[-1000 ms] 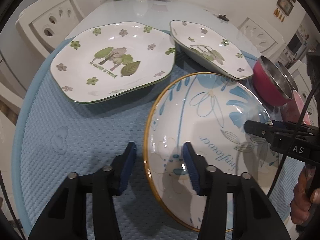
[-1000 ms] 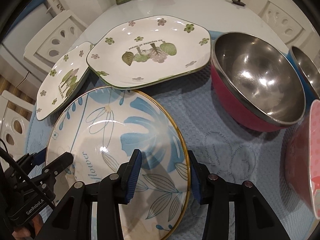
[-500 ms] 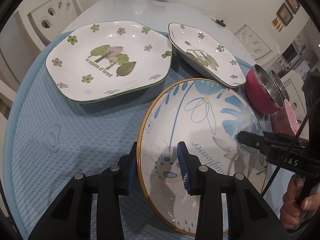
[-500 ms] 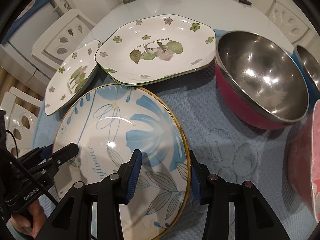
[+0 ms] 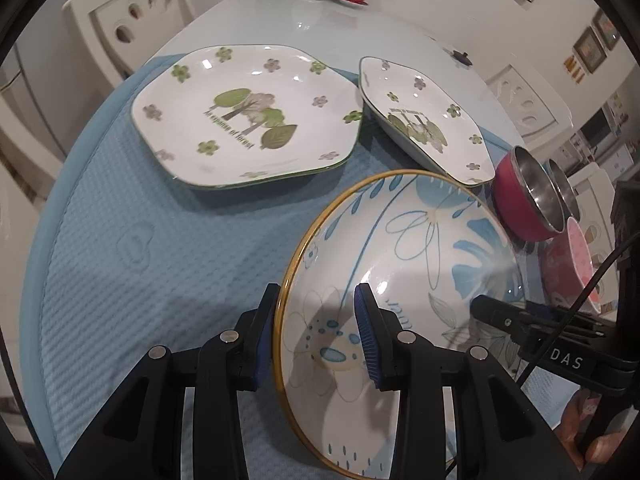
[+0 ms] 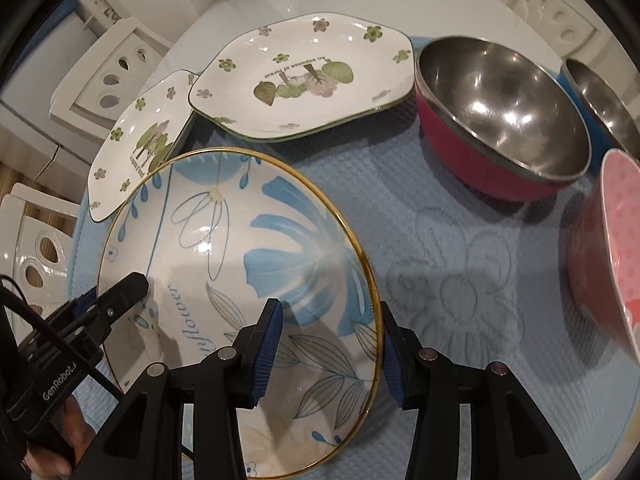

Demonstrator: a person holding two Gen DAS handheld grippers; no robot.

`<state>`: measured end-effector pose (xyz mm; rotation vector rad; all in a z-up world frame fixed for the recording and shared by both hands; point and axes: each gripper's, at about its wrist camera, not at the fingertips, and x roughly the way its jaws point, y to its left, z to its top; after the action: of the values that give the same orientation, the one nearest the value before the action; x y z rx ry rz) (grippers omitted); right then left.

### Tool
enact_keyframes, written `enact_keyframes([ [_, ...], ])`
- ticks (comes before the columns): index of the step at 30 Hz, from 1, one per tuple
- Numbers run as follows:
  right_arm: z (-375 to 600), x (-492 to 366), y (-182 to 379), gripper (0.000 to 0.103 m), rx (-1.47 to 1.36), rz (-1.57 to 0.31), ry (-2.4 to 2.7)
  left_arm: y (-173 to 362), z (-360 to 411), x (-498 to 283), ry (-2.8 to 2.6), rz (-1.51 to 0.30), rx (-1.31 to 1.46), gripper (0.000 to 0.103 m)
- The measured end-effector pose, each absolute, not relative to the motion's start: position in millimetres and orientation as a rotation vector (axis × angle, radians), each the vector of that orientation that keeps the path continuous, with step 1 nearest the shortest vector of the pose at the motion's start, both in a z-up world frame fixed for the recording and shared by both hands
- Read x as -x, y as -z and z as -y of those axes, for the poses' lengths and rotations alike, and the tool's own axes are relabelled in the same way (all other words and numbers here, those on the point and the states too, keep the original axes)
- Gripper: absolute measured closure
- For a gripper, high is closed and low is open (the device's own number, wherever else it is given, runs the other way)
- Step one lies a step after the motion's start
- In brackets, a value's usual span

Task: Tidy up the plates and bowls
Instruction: 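Lift the Sunflower plate with the right tool, lower it near the cloth edge, release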

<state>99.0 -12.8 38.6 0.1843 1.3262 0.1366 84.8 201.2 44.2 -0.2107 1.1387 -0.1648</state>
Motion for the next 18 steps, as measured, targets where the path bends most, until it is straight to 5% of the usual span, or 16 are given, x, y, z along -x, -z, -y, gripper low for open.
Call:
enact_keyframes([
  [18, -72.5, -47.5, -55.2, 0.057, -0.074, -1.380, -0.235, -55.5, -265.9, -11.3, -0.015, -1.164, 0.235, 0.070],
])
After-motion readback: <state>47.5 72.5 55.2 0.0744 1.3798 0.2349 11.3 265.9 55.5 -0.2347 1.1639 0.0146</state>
